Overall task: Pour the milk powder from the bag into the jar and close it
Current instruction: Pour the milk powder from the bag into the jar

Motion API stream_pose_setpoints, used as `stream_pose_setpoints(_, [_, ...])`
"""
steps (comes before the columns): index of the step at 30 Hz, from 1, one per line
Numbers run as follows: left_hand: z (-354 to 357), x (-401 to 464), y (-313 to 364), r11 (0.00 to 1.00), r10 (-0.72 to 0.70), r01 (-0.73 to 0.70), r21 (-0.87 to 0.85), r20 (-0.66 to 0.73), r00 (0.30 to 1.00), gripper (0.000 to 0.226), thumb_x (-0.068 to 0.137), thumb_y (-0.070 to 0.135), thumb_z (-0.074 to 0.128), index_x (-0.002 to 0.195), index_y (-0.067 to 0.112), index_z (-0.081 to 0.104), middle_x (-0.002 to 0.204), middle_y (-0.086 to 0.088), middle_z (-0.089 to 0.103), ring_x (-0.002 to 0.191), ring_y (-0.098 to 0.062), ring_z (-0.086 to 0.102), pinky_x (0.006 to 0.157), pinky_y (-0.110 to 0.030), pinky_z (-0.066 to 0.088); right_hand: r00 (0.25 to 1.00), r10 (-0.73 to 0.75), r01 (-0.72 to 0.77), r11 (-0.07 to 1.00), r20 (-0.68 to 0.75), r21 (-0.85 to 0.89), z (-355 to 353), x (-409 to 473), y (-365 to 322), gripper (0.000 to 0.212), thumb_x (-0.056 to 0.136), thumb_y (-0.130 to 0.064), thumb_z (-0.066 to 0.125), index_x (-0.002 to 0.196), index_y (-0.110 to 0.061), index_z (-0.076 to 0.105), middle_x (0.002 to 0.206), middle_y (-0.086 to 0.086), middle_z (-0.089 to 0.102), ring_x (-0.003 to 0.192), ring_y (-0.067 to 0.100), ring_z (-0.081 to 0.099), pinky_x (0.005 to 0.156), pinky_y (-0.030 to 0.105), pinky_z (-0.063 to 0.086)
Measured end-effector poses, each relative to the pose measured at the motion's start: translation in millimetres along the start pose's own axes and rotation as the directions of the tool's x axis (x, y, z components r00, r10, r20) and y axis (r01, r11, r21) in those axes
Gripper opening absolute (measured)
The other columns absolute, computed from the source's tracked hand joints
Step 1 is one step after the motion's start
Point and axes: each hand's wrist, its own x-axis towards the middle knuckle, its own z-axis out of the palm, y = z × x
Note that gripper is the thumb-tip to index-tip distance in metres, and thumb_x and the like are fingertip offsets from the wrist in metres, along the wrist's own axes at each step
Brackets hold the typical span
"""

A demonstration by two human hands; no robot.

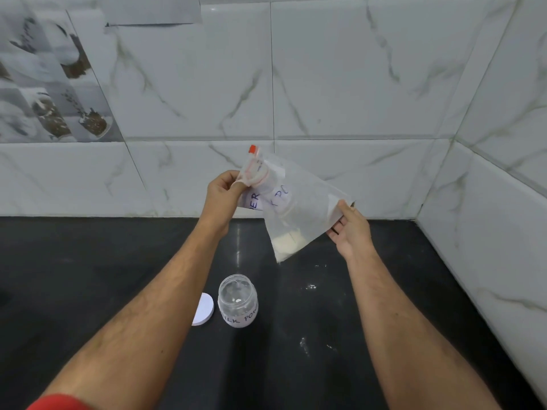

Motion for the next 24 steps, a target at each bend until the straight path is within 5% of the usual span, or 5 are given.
stream_pose_setpoints(6, [25,4,37,0.971,0.134,-0.126,0.204,-0.025,0.991,0.012,0.078,0.012,0.064,0.067,0.017,0.066,0.063,0.010,0.063,0.062,-0.011,0.058,0.059,-0.032,0.047,0.986,0.166,-0.167,0.973,0.017,0.159,4,-15,60,0.064,0.099,-0.061,0.042,0.139,-0.013,0.053,0.121,0.013,0.068,0.111,0.031,0.066,0.096,0.046,0.051])
stream_pose_setpoints(13, [37,-2,74,0.949,0.216,-0.157,0.272,-0.203,0.955,0.011,0.080,0.017,0.060,0.070,0.018,0.063,0.062,0.011,0.060,0.055,-0.003,0.051,0.051,-0.019,0.041,0.986,0.143,-0.166,0.810,0.084,0.563,42,-68,119,0.098,0.084,-0.086,0.028,0.136,-0.007,0.052,0.125,0.026,0.066,0.116,0.043,0.065,0.098,0.052,0.051])
stream_pose_setpoints(19, [50,-6,94,0.953,0.203,-0.145,0.266,-0.204,0.958,0.010,0.080,0.021,0.058,0.072,0.020,0.063,0.065,0.009,0.062,0.060,-0.011,0.057,0.057,-0.031,0.049,0.995,0.022,-0.090,0.532,0.092,0.842,101,-81,97,0.121,0.057,-0.101,0.040,0.143,-0.016,0.042,0.139,0.029,0.047,0.133,0.048,0.047,0.111,0.065,0.037])
stream_pose_setpoints(24, [43,-13,92,0.959,0.183,-0.137,0.247,-0.173,0.968,0.011,0.079,0.022,0.058,0.070,0.020,0.062,0.064,0.011,0.063,0.058,-0.008,0.057,0.055,-0.027,0.047,0.997,-0.031,-0.049,0.516,0.076,0.855,116,-68,76,0.124,0.060,-0.096,0.050,0.141,-0.003,0.049,0.139,0.030,0.049,0.123,0.050,0.055,0.102,0.061,0.048])
